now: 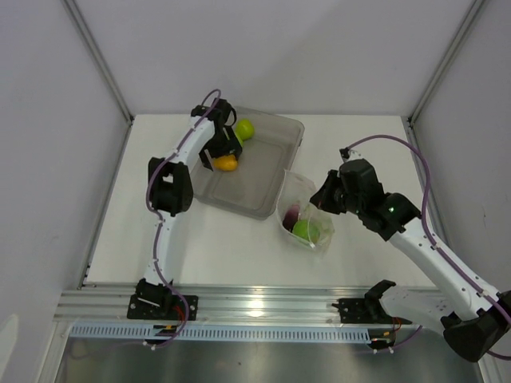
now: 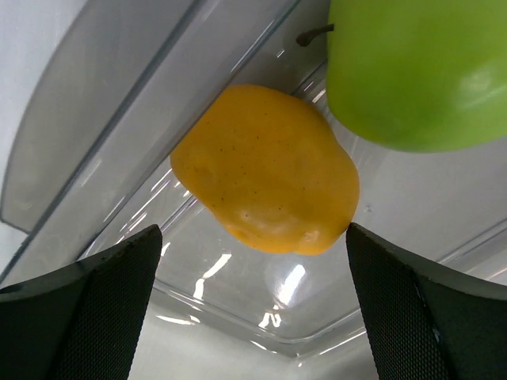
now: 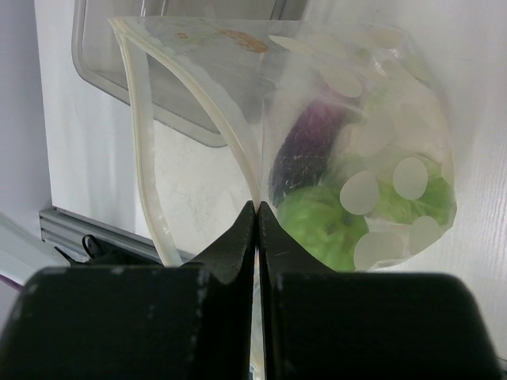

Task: Place the food in the zip-top bag and seal the zipper
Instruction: Adjust the bin at the center of the board.

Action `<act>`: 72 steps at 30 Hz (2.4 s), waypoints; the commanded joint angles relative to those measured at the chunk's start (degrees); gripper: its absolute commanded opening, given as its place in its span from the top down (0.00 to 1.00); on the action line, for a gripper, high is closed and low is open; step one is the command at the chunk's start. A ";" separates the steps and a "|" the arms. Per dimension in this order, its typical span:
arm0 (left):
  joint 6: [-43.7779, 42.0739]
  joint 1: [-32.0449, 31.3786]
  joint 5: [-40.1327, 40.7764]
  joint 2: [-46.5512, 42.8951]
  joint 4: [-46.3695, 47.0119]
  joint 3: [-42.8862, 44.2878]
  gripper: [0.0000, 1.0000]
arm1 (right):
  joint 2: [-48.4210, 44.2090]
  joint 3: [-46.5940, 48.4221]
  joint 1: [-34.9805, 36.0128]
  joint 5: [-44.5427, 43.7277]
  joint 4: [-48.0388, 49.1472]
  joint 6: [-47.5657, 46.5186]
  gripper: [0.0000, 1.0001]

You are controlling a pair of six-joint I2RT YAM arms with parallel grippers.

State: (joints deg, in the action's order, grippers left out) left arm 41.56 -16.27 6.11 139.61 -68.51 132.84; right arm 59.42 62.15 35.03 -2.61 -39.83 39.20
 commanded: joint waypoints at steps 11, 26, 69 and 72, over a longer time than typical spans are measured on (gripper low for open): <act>2.74 1.59 -1.80 4.70 -1.45 2.69 0.01 | -1.85 -2.21 -0.22 -1.43 4.77 0.35 1.00; 10.20 1.16 2.15 -4.25 5.22 -10.22 0.18 | -3.43 -1.95 -0.40 -1.34 4.06 0.53 1.00; 33.31 -26.08 -3.38 -31.59 22.01 -50.39 0.36 | -8.97 -2.30 1.18 -1.34 1.86 3.51 1.00; 36.13 -28.20 -3.47 -31.95 22.98 -50.31 0.36 | -8.79 -2.21 1.45 -1.26 1.95 3.51 1.00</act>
State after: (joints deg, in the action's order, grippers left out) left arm 72.64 -42.19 4.08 111.28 -47.16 82.81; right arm 51.40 59.79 35.97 -2.72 -39.18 42.00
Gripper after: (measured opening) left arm 0.640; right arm 0.008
